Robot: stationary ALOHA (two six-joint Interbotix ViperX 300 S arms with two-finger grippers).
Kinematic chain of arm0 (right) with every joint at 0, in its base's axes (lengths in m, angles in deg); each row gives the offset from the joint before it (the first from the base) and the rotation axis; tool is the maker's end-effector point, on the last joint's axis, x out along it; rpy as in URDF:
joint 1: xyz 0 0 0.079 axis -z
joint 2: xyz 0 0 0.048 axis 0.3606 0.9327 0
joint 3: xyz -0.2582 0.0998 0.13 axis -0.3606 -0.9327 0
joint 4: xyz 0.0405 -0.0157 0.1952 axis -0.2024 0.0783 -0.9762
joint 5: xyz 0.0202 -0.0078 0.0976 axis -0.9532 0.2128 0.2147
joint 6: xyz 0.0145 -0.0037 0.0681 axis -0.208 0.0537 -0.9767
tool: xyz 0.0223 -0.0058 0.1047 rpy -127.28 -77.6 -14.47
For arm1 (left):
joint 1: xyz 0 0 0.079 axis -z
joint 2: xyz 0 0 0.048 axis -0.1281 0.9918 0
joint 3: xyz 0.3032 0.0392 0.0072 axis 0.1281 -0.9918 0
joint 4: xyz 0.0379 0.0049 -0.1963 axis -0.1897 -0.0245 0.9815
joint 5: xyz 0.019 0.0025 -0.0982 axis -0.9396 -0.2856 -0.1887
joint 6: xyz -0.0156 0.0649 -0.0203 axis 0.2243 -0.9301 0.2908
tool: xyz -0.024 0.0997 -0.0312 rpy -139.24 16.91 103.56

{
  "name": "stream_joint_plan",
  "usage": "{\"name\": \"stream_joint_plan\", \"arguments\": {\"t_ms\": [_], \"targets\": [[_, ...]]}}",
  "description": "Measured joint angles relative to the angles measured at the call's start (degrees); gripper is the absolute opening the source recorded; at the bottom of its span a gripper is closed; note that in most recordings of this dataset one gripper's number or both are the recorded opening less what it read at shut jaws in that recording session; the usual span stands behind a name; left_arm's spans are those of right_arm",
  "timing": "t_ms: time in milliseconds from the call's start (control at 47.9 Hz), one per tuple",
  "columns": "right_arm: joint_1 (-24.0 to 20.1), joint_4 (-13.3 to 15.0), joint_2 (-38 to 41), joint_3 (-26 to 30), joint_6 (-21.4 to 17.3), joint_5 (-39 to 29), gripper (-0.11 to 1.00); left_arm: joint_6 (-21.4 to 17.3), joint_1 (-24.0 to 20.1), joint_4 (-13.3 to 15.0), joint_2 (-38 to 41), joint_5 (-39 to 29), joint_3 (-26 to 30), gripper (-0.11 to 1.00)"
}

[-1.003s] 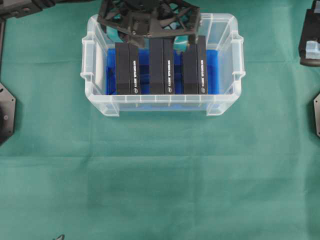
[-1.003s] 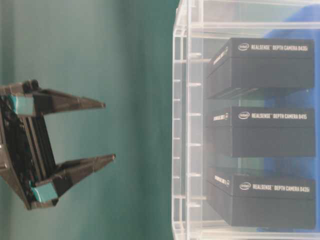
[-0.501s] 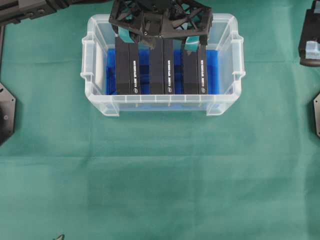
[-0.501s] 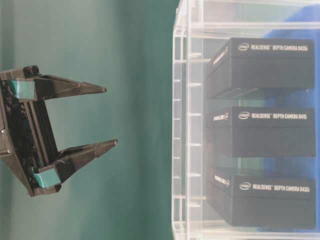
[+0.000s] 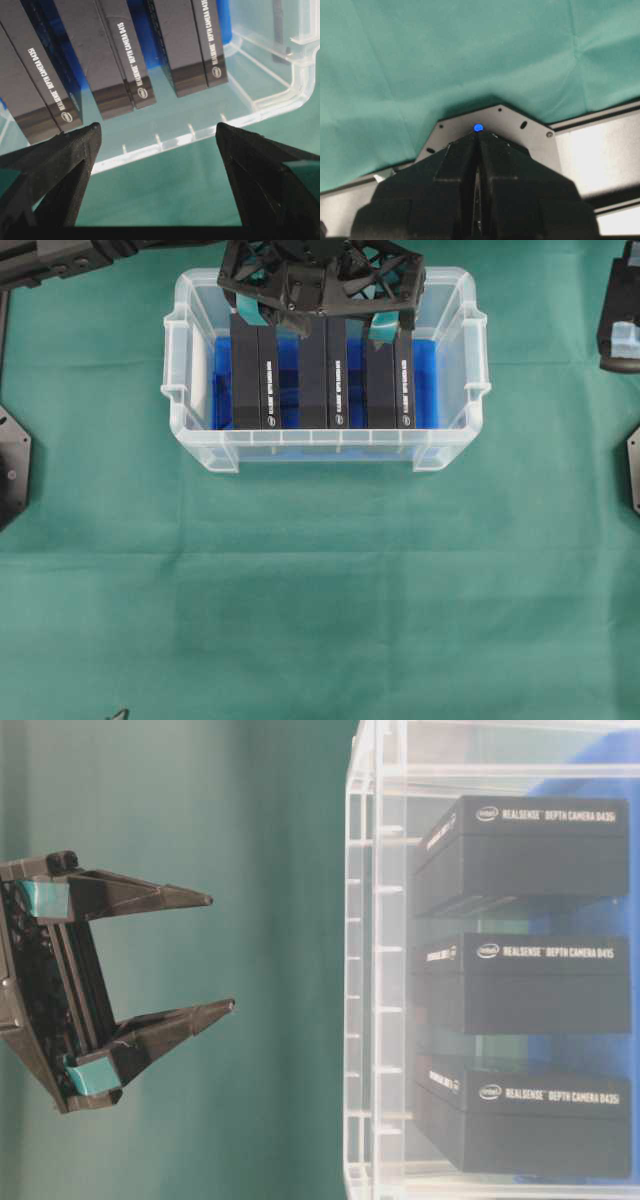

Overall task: Take the box out of the case with the left arm.
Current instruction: 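Move the open left gripper over the middle black box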

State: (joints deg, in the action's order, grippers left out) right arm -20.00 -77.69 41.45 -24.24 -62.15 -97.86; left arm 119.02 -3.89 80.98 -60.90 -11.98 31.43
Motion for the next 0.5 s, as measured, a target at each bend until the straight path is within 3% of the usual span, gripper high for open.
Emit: {"name": "stream_joint_plan", "arguments": {"t_ms": [501], "targets": [[-0.09, 0.00, 0.00, 0.00, 0.00, 0.00, 0.01, 0.26, 0.00, 0.00, 0.00, 0.00, 0.00, 0.98]]}}
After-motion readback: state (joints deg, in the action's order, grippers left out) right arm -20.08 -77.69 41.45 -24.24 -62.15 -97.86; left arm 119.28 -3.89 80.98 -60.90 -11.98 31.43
